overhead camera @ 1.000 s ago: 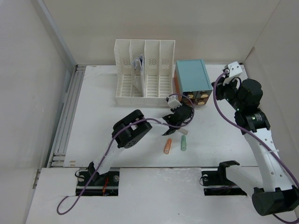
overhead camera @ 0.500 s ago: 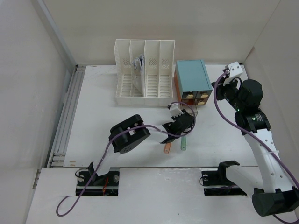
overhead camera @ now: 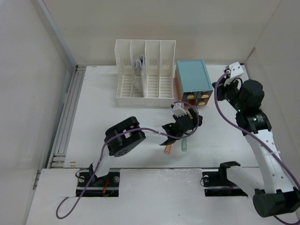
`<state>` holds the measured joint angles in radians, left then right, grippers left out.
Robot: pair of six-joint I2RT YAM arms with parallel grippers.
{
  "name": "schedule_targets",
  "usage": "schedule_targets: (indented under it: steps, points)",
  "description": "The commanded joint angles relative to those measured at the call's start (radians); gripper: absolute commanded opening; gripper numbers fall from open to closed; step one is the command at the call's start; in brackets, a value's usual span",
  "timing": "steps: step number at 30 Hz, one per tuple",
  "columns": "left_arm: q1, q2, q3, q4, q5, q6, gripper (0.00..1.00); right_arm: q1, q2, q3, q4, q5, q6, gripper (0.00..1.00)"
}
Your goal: Organize the desk
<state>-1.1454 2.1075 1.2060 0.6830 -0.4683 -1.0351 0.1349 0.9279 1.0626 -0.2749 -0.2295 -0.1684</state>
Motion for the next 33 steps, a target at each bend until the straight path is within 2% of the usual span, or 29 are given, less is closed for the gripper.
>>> schedule_targets:
  steps: [1,3,5,6,7,8,9,10,12,13,14,15,16,18,19,20,21,23,25,27,29,31,32,33]
  points:
    - [-0.022,-0.127,-0.029,0.029,-0.009,0.033,0.66,-0.004,-0.018,-0.004,0.057,-0.013,-0.005,0.08]
    - [-0.051,-0.187,-0.040,0.029,-0.022,0.062,0.66,-0.004,-0.027,-0.004,0.057,-0.002,-0.005,0.08]
    - [-0.074,-0.239,-0.059,0.029,-0.023,0.102,0.59,-0.004,-0.038,-0.004,0.057,0.019,-0.014,0.08]
    - [-0.100,-0.295,-0.084,0.018,-0.056,0.121,0.52,-0.004,-0.064,-0.004,0.066,0.036,-0.014,0.08]
    - [-0.109,-0.329,-0.104,0.003,-0.067,0.121,0.39,-0.004,-0.084,-0.004,0.066,0.088,-0.014,0.08]
    - [-0.109,-0.365,-0.132,-0.013,-0.076,0.121,0.00,-0.004,-0.104,-0.004,0.080,0.116,-0.014,0.08]
    - [-0.125,-0.406,-0.166,-0.025,-0.076,0.121,0.00,-0.004,-0.125,-0.004,0.089,0.142,-0.034,0.08]
    - [-0.138,-0.497,-0.239,-0.060,-0.107,0.121,0.00,-0.004,-0.159,-0.004,0.089,0.157,-0.046,0.08]
    - [-0.148,-0.608,-0.311,-0.114,-0.121,0.139,0.00,-0.004,-0.172,-0.013,0.051,0.100,-0.084,0.16]
    - [-0.148,-0.726,-0.338,-0.200,-0.121,0.189,0.00,-0.004,-0.182,-0.013,0.008,0.025,-0.173,0.21]
    - [-0.157,-0.786,-0.356,-0.271,-0.141,0.210,0.00,-0.004,-0.182,-0.004,-0.044,-0.134,-0.225,0.29]
    - [-0.157,-0.843,-0.365,-0.345,-0.141,0.239,0.00,-0.004,-0.169,-0.004,-0.144,-0.213,-0.271,0.32]
    - [-0.157,-0.895,-0.365,-0.406,-0.130,0.291,0.00,-0.004,-0.169,-0.004,-0.199,-0.294,-0.386,0.32]
    - [-0.157,-1.026,-0.307,-0.632,-0.080,0.418,0.17,-0.004,-0.124,-0.004,-0.343,-0.501,-0.543,0.34]
    - [-0.157,-1.058,-0.278,-0.705,-0.051,0.459,0.30,-0.004,-0.110,-0.004,-0.468,-0.540,-0.606,0.34]
    - [-0.157,-1.105,-0.205,-0.849,-0.018,0.499,0.67,-0.004,-0.094,0.008,-0.533,-0.572,-0.726,0.34]
    - [-0.157,-1.122,-0.168,-0.917,0.015,0.529,0.82,-0.004,-0.051,0.017,-0.597,-0.612,-0.790,0.43]
    - [-0.157,-1.147,-0.096,-1.040,0.025,0.602,0.93,0.057,0.001,0.027,-0.717,-0.604,-0.839,0.59]
    - [-0.157,-1.208,-0.072,-1.129,-0.039,0.656,1.00,0.142,0.093,0.056,-0.754,-0.559,-0.839,0.65]
    - [-0.157,-1.300,-0.098,-1.139,-0.105,0.704,1.00,0.199,0.156,0.056,-0.764,-0.528,-0.792,0.65]
    - [-0.157,-1.366,-0.172,-1.120,-0.190,0.718,1.00,0.276,0.232,0.045,-0.726,-0.481,-0.748,0.55]
    - [-0.148,-1.463,-0.268,-1.075,-0.242,0.727,0.96,0.330,0.282,0.025,-0.657,-0.404,-0.622,0.52]
    - [-0.148,-1.494,-0.302,-1.057,-0.242,0.727,0.88,0.380,0.295,0.013,-0.620,-0.318,-0.581,0.52]
    - [-0.148,-1.523,-0.334,-1.044,-0.259,0.727,0.64,0.408,0.308,0.002,-0.551,-0.268,-0.545,0.52]
